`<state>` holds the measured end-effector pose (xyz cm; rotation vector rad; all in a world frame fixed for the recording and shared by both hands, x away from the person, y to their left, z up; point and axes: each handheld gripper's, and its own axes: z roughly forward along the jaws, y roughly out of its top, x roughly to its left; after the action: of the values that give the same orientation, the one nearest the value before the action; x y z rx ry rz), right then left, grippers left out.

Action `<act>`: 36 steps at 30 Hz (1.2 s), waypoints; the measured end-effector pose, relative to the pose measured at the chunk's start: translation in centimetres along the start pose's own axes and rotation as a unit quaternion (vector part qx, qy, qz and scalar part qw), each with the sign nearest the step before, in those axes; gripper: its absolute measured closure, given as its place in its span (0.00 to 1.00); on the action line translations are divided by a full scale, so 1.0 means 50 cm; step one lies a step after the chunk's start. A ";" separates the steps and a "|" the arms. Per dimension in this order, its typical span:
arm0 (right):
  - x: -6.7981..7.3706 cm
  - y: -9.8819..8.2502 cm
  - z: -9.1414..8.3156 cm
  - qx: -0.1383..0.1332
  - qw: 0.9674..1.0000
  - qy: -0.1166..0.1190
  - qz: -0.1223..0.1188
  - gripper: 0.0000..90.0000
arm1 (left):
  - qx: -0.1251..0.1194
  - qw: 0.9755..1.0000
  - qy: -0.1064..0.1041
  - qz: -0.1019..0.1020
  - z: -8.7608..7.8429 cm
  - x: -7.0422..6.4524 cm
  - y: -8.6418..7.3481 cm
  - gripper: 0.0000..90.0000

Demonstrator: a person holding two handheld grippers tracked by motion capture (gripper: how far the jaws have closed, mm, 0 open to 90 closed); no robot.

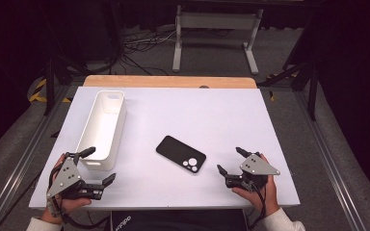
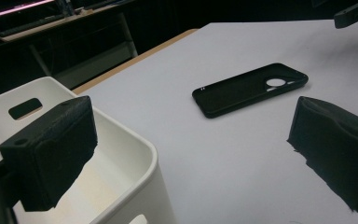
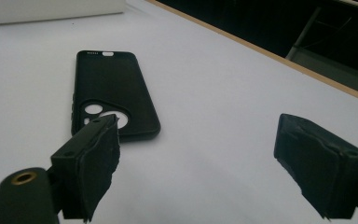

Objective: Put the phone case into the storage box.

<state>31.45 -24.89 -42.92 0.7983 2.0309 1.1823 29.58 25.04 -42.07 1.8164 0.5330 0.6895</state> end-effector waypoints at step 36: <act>-0.044 0.152 0.145 0.268 0.954 0.109 0.075 0.32 | 0.010 1.000 -0.018 0.010 0.003 -0.010 0.000 0.03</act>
<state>39.77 -19.84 -38.40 1.1367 2.5638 0.8226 29.30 24.62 -42.23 1.8523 0.5002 0.6649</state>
